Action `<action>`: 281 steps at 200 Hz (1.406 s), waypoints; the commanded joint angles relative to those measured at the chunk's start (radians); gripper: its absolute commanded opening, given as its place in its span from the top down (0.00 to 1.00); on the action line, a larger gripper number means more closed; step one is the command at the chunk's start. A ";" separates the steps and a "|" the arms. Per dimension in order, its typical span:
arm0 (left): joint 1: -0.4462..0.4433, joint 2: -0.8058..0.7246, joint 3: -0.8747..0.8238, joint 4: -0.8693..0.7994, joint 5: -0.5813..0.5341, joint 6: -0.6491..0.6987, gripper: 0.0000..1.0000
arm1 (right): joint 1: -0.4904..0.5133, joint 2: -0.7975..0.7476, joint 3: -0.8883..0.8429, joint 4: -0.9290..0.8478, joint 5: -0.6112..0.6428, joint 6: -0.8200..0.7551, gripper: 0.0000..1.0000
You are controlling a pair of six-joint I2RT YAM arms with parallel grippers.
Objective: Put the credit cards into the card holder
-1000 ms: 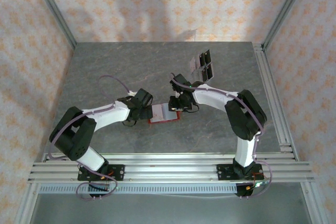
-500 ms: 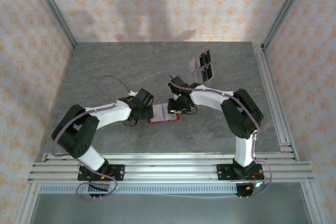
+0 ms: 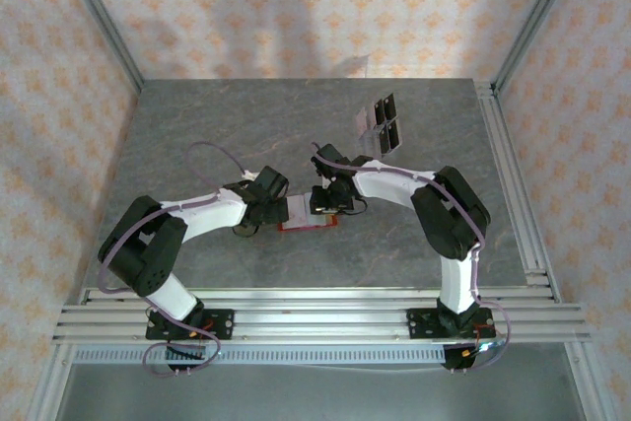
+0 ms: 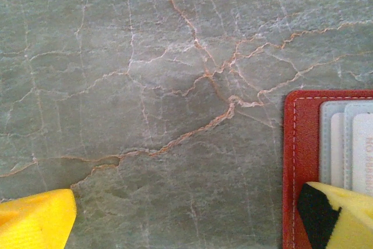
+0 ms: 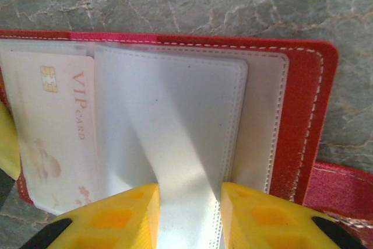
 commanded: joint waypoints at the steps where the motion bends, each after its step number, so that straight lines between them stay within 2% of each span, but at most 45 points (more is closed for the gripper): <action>1: 0.004 0.017 -0.005 0.022 0.016 0.010 0.00 | 0.008 0.021 0.024 0.019 -0.030 0.023 0.67; 281: 0.003 -0.031 -0.007 0.008 0.004 0.016 0.00 | 0.011 -0.060 0.021 0.117 -0.107 0.131 0.67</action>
